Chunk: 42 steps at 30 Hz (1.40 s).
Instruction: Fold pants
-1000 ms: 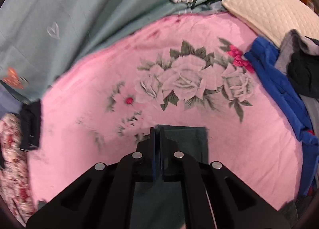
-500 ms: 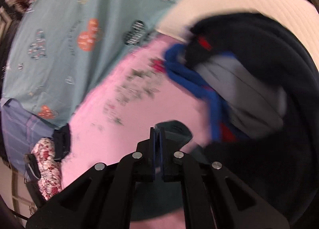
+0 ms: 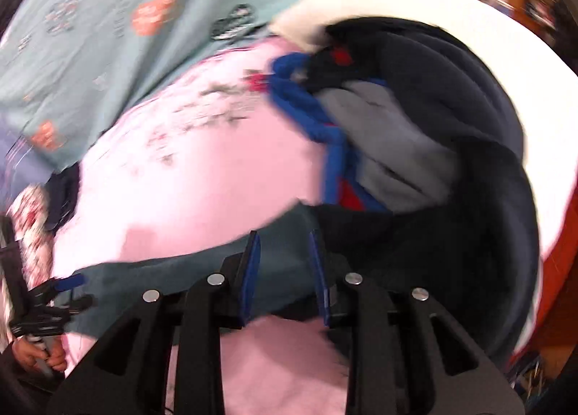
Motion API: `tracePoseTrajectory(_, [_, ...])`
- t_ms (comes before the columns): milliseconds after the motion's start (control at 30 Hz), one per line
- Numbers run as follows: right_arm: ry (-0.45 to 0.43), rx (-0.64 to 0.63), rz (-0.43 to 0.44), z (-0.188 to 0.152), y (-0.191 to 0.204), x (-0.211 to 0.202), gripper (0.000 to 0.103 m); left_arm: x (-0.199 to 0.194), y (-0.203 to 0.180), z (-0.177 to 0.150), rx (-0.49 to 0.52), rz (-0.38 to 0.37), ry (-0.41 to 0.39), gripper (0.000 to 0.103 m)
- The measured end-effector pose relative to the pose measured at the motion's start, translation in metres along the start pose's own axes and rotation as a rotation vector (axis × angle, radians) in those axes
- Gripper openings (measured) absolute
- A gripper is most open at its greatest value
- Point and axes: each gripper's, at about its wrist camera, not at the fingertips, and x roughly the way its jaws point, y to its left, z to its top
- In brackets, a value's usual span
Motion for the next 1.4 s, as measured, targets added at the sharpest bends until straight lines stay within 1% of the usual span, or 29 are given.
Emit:
tracePoseTrajectory(33, [0.020,-0.053,0.003,0.002,0.010,0.005,0.029,0.007,-0.002,-0.005,0.005,-0.011,0.025,0.093])
tracePoseTrajectory(100, [0.044,-0.141,-0.071,0.003,0.019,0.019,0.028,0.016,-0.006,-0.014,0.018,-0.021,0.061,0.093])
tracePoseTrajectory(133, [0.058,-0.181,-0.143,0.005,0.019,0.029,0.028,0.022,-0.009,-0.019,0.029,-0.028,0.083,0.093])
tracePoseTrajectory(167, [0.072,-0.194,-0.172,0.008,0.016,0.037,0.029,0.026,-0.012,-0.022,0.037,-0.033,0.098,0.093])
tracePoseTrajectory(200, [0.098,-0.190,-0.162,0.010,0.011,0.044,0.029,0.030,-0.015,-0.026,0.046,-0.037,0.113,0.093])
tracePoseTrajectory(267, [0.216,-0.141,-0.062,0.016,-0.004,0.066,0.027,0.037,-0.020,-0.032,0.064,-0.040,0.143,0.093])
tracePoseTrajectory(300, [0.254,-0.127,-0.030,0.018,-0.007,0.074,0.021,0.039,-0.022,-0.034,0.069,-0.037,0.151,0.093])
tracePoseTrajectory(333, [0.274,-0.147,-0.027,0.021,-0.006,0.078,0.003,0.040,-0.023,-0.035,0.074,-0.030,0.155,0.093])
tracePoseTrajectory(367, [0.271,-0.180,-0.043,0.024,-0.002,0.078,0.000,0.040,-0.024,-0.035,0.076,-0.025,0.153,0.093])
tracePoseTrajectory(400, [0.249,-0.211,-0.052,0.029,0.001,0.073,0.000,0.039,-0.024,-0.036,0.077,-0.019,0.149,0.093])
tracePoseTrajectory(467, [0.167,-0.222,0.018,0.045,0.007,0.048,0.000,0.036,-0.024,-0.035,0.073,-0.016,0.140,0.093])
tracePoseTrajectory(500, [0.100,-0.205,0.078,0.055,0.007,0.028,0.000,0.034,-0.023,-0.034,0.072,-0.017,0.135,0.092])
tracePoseTrajectory(567, [0.022,-0.174,0.188,0.062,0.002,0.002,0.000,0.034,-0.023,-0.034,0.072,-0.020,0.134,0.092])
tracePoseTrajectory(600, [0.016,-0.153,0.239,0.062,-0.005,-0.008,0.000,0.034,-0.023,-0.033,0.071,-0.022,0.137,0.092])
tracePoseTrajectory(633, [0.053,-0.144,0.242,0.061,-0.008,-0.006,0.000,0.035,-0.022,-0.034,0.068,-0.024,0.144,0.092])
tracePoseTrajectory(667, [0.099,-0.145,0.221,0.056,-0.011,0.000,0.003,0.037,-0.022,-0.034,0.065,-0.027,0.149,0.092])
tracePoseTrajectory(700, [0.140,-0.151,0.178,0.052,-0.013,0.009,0.007,0.038,-0.023,-0.034,0.064,-0.030,0.155,0.092])
tracePoseTrajectory(733, [0.190,-0.153,0.123,0.046,-0.018,0.020,0.014,0.040,-0.024,-0.033,0.067,-0.030,0.161,0.092])
tracePoseTrajectory(800, [0.268,-0.149,0.091,0.037,-0.023,0.040,0.015,0.041,-0.026,-0.033,0.078,-0.026,0.164,0.092])
tracePoseTrajectory(900, [0.323,-0.175,0.051,0.030,-0.021,0.060,0.018,0.042,-0.029,-0.033,0.093,-0.018,0.168,0.093])
tracePoseTrajectory(933, [0.348,-0.182,0.033,0.028,-0.020,0.067,0.018,0.042,-0.029,-0.033,0.096,-0.013,0.172,0.093])
tracePoseTrajectory(967, [0.366,-0.186,0.018,0.027,-0.019,0.071,0.015,0.042,-0.029,-0.034,0.098,-0.009,0.173,0.093])
tracePoseTrajectory(1067, [0.381,-0.243,0.014,0.027,-0.012,0.077,0.000,0.039,-0.026,-0.035,0.093,-0.001,0.172,0.092])
tracePoseTrajectory(1200, [0.316,-0.283,0.041,0.038,-0.001,0.061,0.000,0.039,-0.023,-0.033,0.078,0.002,0.166,0.093])
tracePoseTrajectory(1233, [0.293,-0.288,0.034,0.041,-0.001,0.055,0.003,0.039,-0.023,-0.031,0.077,0.001,0.164,0.093])
tracePoseTrajectory(1267, [0.294,-0.280,0.024,0.043,-0.003,0.053,0.020,0.040,-0.025,-0.030,0.077,0.000,0.163,0.093])
tracePoseTrajectory(1300, [0.313,-0.267,0.015,0.044,-0.008,0.055,0.029,0.040,-0.026,-0.029,0.080,-0.001,0.162,0.093])
tracePoseTrajectory(1333, [0.341,-0.252,-0.008,0.042,-0.013,0.059,0.033,0.040,-0.027,-0.029,0.084,-0.002,0.162,0.093])
tracePoseTrajectory(1400, [0.375,-0.253,-0.027,0.036,-0.018,0.065,0.033,0.040,-0.029,-0.029,0.092,-0.001,0.162,0.093])
